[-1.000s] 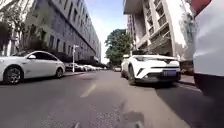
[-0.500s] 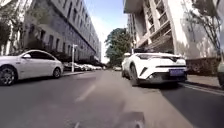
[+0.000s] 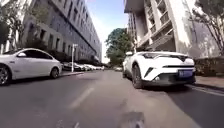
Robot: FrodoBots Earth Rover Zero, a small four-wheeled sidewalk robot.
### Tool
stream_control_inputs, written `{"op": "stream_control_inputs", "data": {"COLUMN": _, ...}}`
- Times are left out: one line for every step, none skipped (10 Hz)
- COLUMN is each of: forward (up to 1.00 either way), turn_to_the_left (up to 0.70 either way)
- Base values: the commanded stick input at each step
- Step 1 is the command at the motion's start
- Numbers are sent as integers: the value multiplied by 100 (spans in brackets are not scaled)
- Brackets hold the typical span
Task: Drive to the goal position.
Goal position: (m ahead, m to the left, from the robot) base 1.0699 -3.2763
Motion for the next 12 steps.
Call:
{"op": "stream_control_inputs", "data": {"forward": 70, "turn_to_the_left": 0}}
{"op": "stream_control_inputs", "data": {"forward": 70, "turn_to_the_left": 0}}
{"op": "stream_control_inputs", "data": {"forward": 70, "turn_to_the_left": 0}}
{"op": "stream_control_inputs", "data": {"forward": 70, "turn_to_the_left": 0}}
{"op": "stream_control_inputs", "data": {"forward": 70, "turn_to_the_left": 0}}
{"op": "stream_control_inputs", "data": {"forward": 70, "turn_to_the_left": 0}}
{"op": "stream_control_inputs", "data": {"forward": 70, "turn_to_the_left": 0}}
{"op": "stream_control_inputs", "data": {"forward": 70, "turn_to_the_left": 0}}
{"op": "stream_control_inputs", "data": {"forward": 70, "turn_to_the_left": 0}}
{"op": "stream_control_inputs", "data": {"forward": 70, "turn_to_the_left": 0}}
{"op": "stream_control_inputs", "data": {"forward": 70, "turn_to_the_left": 0}}
{"op": "stream_control_inputs", "data": {"forward": 70, "turn_to_the_left": 0}}
